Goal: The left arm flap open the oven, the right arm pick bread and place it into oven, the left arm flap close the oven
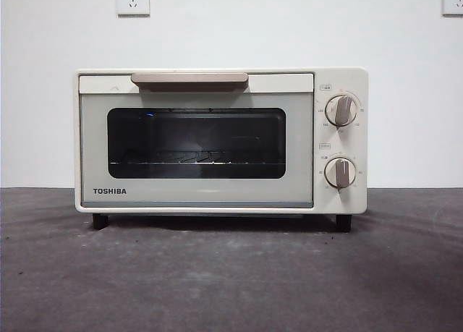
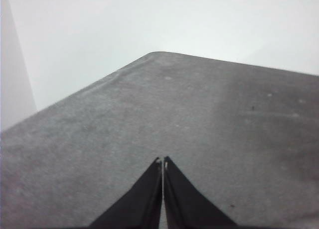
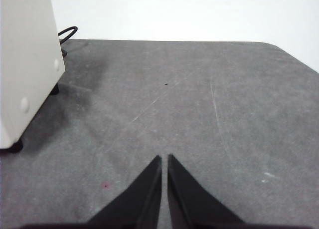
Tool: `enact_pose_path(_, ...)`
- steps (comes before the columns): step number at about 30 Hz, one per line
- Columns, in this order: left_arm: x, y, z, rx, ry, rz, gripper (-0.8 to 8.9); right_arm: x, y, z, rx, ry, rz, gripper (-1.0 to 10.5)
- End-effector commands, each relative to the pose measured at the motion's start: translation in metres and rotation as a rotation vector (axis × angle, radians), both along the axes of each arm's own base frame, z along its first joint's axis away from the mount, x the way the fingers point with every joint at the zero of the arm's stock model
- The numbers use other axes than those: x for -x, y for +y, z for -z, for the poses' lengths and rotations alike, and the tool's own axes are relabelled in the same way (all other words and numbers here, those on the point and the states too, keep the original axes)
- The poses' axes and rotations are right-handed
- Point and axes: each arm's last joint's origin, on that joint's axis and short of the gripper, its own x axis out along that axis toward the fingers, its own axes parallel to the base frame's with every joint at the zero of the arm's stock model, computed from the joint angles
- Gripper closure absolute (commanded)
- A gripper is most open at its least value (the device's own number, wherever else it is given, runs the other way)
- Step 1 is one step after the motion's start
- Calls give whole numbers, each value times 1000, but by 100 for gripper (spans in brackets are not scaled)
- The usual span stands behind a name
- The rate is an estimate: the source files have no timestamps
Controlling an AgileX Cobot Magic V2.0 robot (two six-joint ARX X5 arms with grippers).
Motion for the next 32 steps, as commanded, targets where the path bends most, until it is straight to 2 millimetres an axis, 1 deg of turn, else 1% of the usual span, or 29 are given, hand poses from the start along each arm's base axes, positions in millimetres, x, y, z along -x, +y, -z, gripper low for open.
enact_pose_path(1,-1,-1,5,104,-36,17,803,0,0,2,-112,-4,2,930)
enact_pose_path(3,-2,-3,1,131,-42,110,803,0,2,0,-159,-8,-60,930)
enact_pose_path(5,-2,-5,-4,159,-50,171,803,1,4,-6,-208,-23,-107,934)
enact_pose_path(10,-4,-9,-22,242,-58,240,803,6,4,-31,-294,-98,-104,934)
enact_pose_path(13,-6,-11,-40,275,-58,280,803,10,4,-52,-321,-141,-112,935)
enact_pose_path(17,-12,-15,-72,287,-54,347,803,13,5,-81,-335,-159,-158,935)
enact_pose_path(20,-18,-18,-97,297,-26,408,803,12,6,-98,-341,-126,-187,935)
enact_pose_path(25,-28,-26,-135,304,86,562,803,5,10,-123,-361,-8,-290,935)
enact_pose_path(29,-34,-33,-159,300,168,715,803,-2,14,-142,-374,96,-428,935)
enact_pose_path(32,-35,-38,-176,275,185,805,803,-7,17,-156,-359,169,-546,934)
